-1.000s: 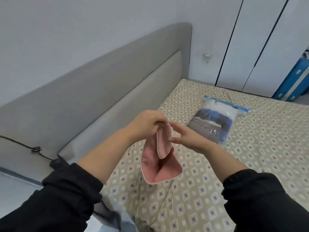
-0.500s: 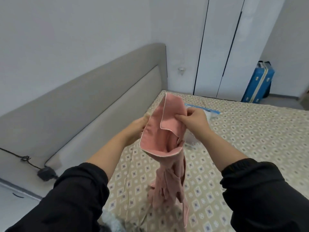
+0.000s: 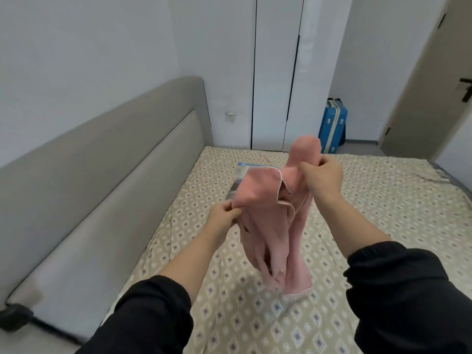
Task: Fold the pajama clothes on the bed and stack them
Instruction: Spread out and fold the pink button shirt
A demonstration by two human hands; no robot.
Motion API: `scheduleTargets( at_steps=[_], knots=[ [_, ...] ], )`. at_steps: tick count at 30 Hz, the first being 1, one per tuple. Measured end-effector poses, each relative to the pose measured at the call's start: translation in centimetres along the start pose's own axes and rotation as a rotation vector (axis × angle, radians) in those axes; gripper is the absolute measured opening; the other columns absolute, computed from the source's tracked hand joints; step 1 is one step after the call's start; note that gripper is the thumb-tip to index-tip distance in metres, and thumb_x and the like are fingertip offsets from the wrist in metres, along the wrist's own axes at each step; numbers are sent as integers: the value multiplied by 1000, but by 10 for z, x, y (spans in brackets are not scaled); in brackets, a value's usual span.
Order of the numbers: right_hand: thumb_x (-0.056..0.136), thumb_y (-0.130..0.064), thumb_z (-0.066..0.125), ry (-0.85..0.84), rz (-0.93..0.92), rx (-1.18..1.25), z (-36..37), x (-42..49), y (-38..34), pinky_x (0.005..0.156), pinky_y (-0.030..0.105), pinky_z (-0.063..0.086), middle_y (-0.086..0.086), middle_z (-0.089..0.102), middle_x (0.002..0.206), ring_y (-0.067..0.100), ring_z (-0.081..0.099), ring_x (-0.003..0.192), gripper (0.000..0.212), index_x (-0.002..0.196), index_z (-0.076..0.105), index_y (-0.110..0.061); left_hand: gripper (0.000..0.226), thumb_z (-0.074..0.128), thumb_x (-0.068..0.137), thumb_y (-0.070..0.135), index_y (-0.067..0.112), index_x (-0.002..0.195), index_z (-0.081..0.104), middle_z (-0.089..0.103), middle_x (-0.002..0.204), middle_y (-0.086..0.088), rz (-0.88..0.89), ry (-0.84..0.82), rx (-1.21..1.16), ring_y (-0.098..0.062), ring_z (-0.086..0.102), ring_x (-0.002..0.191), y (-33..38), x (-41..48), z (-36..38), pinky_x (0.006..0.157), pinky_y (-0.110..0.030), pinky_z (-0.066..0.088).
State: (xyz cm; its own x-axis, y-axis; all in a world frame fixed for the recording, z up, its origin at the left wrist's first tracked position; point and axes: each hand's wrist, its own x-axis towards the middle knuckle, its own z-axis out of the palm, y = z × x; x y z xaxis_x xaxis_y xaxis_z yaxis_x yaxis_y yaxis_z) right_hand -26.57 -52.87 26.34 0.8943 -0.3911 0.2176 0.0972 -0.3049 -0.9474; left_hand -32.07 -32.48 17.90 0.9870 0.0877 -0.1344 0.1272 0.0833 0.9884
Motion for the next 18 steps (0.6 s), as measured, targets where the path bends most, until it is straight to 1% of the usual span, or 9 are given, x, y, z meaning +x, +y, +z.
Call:
scheduleTargets(
  at_steps=[3,7,9,11,12,13,15,16,18],
  knots=[
    [68,-19,63,-28,-76,-351,-23,-1,13,48,30,29,-1,51,59,18,48,55,15,64,50,-13,15,57,91,-1,7,79,58,60,64,0,65,-14,24,-14,52,61,27,2,-14,51,-17,42],
    [64,-19,64,-186,-71,-644,-31,7,12,45,28,27,3,50,53,21,48,52,17,57,50,-12,12,55,94,4,9,88,64,69,69,5,0,-273,65,-3,61,62,61,11,-32,57,-14,48],
    [66,-21,65,-114,-76,-566,-20,16,10,46,29,30,4,50,54,23,50,54,18,59,52,-11,20,60,92,5,15,74,63,63,57,11,56,-120,275,0,56,56,70,29,-31,54,-14,43],
    [74,-22,68,-25,-54,-325,3,24,13,56,32,40,7,61,72,24,57,68,17,77,61,-7,24,63,88,8,16,67,58,56,57,7,176,205,453,-9,54,61,72,54,-21,59,-21,38],
    [79,-21,68,-36,-12,-191,16,25,16,67,31,45,8,66,89,22,60,81,21,93,63,-5,11,62,88,9,13,79,61,60,69,2,199,312,460,-16,59,73,71,65,-15,67,-24,39],
    [84,-18,66,-94,45,-73,29,25,22,76,25,45,7,64,107,18,59,94,33,112,58,-4,17,60,90,11,10,106,61,65,91,-5,176,342,458,-23,61,93,66,75,-8,80,-25,42],
    [89,-13,62,-254,140,28,51,17,45,72,1,38,2,49,122,12,50,108,62,142,31,-2,72,58,92,22,12,152,18,44,145,-12,85,223,587,-26,40,134,35,93,-3,110,-36,33],
    [91,-13,60,-315,162,5,60,10,59,61,-4,35,5,46,122,13,49,109,66,145,24,-2,84,57,93,30,16,154,1,24,157,-11,60,169,724,-26,24,144,16,98,-4,116,-43,23],
    [90,-11,59,-364,151,-38,72,-6,94,55,-8,32,12,50,124,5,52,102,53,137,35,-2,87,52,93,39,19,154,-7,3,162,-6,34,107,935,-24,5,149,-31,100,-9,119,-48,12]
  ],
)
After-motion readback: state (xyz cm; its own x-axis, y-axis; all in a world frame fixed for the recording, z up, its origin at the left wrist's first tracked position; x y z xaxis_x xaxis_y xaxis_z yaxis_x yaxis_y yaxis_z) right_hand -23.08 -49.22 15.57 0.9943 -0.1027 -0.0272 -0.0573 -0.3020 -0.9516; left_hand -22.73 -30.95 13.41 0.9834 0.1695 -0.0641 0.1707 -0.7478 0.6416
